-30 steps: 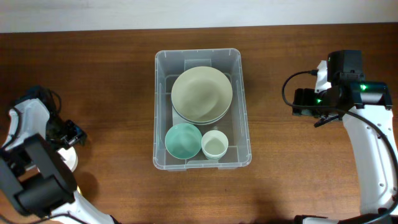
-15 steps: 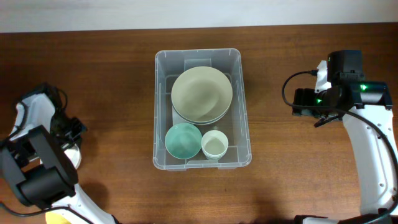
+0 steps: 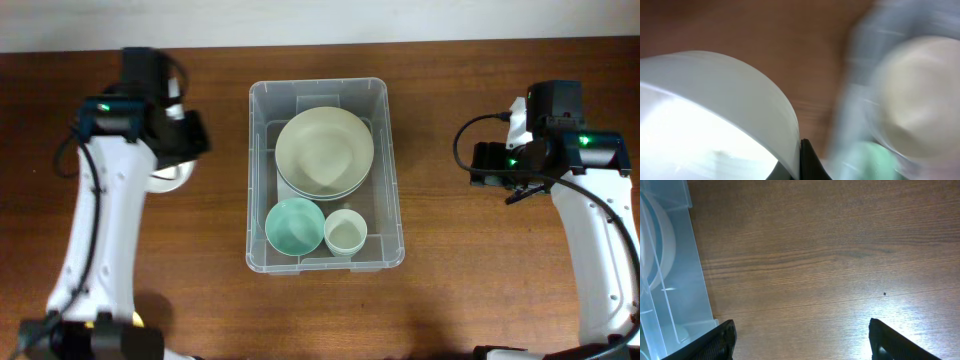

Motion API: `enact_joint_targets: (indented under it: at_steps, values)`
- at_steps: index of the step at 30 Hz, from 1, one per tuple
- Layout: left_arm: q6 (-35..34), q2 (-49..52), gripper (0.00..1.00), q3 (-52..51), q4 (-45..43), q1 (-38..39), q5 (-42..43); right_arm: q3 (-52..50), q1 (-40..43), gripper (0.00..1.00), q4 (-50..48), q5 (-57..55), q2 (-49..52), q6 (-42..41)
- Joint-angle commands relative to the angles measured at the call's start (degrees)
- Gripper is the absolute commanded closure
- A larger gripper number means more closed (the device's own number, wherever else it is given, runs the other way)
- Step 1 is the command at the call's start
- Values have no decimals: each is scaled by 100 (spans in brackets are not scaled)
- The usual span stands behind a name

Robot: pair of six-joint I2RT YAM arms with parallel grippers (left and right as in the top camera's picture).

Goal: Pack container

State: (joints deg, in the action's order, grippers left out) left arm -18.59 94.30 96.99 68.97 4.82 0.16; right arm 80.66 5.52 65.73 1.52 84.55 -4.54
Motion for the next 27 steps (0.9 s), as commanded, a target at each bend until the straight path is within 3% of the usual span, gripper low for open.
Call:
enact_joint_targets:
  at_steps: [1,4,10,23,25,27]
  values:
    - [76,-223,99,35,9,815,136,0,-15,20,2,-48,-20,-42]
    - [-116,-151,99,33,85,1836,127,0,-15,20,2,-48,-20,-42]
    - [-155,179,99,17,269,2658,118,2,-15,20,2,-48,-20,-42]
    - [-286,1215,98,-57,566,3257,225,2,-15,20,4,-48,-20,-42]
    - [-284,1290,95,-57,656,3257,221,0,-15,20,4,-48,-20,-42]
    - [-282,1338,69,-57,695,3252,219,0,-15,20,4,-50,-20,-42]
